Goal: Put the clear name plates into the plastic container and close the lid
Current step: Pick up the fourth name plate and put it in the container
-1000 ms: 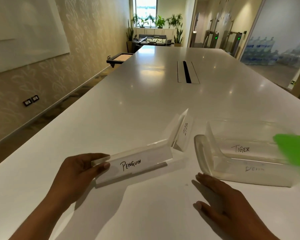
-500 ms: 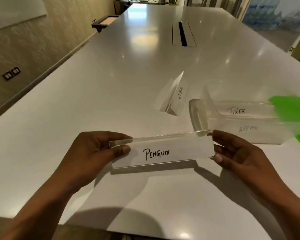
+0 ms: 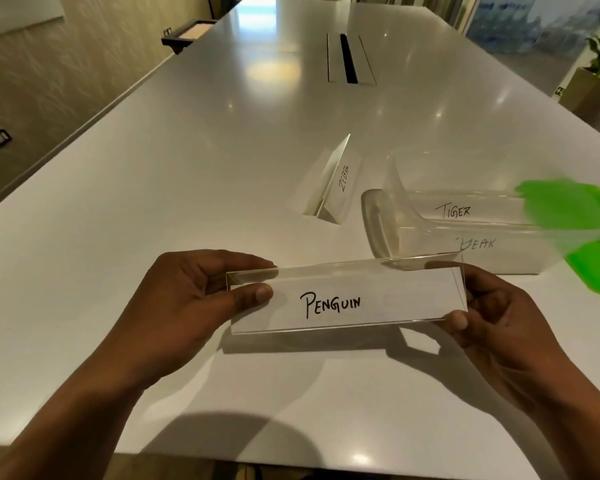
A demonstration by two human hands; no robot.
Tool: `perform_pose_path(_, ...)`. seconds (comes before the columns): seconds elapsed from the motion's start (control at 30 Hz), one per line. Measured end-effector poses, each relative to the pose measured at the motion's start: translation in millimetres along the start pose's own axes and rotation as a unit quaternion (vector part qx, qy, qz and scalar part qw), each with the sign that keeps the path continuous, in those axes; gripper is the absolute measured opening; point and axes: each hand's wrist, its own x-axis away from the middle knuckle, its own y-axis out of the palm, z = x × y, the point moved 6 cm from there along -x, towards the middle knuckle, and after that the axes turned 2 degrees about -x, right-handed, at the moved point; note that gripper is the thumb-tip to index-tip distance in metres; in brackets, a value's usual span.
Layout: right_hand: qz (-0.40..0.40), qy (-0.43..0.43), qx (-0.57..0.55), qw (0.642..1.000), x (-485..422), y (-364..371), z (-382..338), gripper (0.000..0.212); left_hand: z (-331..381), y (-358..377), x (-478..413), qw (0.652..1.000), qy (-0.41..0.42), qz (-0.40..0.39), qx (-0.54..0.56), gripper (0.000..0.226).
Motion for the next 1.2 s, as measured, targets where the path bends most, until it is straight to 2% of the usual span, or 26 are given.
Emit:
perform_pose_path(0.2,0.026,-0.004,-0.045,0.999,3.2,-4.8,5.4,0.048,-3.6,7.5,-1.2,0.998,-0.008,-0.010,0.056,0.049)
perform_pose_path(0.37,0.026,-0.013,-0.086,0.996,1.1,0.6,1.4,0.045,-15.2,6.0,-0.8,0.994,-0.017,0.019,0.104,0.069)
perform_pose_path(0.47,0.042,0.002,-0.116,0.992,-1.2,2.2,-1.2,0.063,-18.7,16.3,2.1,0.987,-0.038,-0.009,0.153,0.081)
perform_pose_path(0.53,0.051,0.006,-0.138,0.989,-2.4,2.5,-2.7,0.070,-17.4,22.6,2.9,0.983,-0.034,-0.024,0.176,0.081)
perform_pose_path(0.6,0.049,0.002,-0.155,0.987,-3.4,3.9,-5.4,0.068,-14.1,25.8,2.5,0.981,-0.021,-0.026,0.193,0.076)
perform_pose_path(0.73,0.044,0.000,-0.164,0.985,-4.4,4.7,-11.6,0.069,-9.7,18.8,0.5,0.978,-0.007,0.022,0.208,0.070)
perform_pose_path(0.87,0.075,0.004,-0.175,0.982,-3.5,-2.3,-12.6,0.073,-0.4,21.2,2.2,0.974,0.016,-0.024,0.224,0.081)
perform_pose_path(1.0,0.081,0.001,-0.160,0.984,-1.8,-3.4,-13.2,0.078,4.7,20.3,3.4,0.969,0.008,0.010,0.249,0.076)
perform_pose_path(1.2,0.056,-0.015,-0.148,0.987,-0.9,1.8,-18.3,0.074,9.6,20.4,2.4,0.966,0.008,0.028,0.256,0.078)
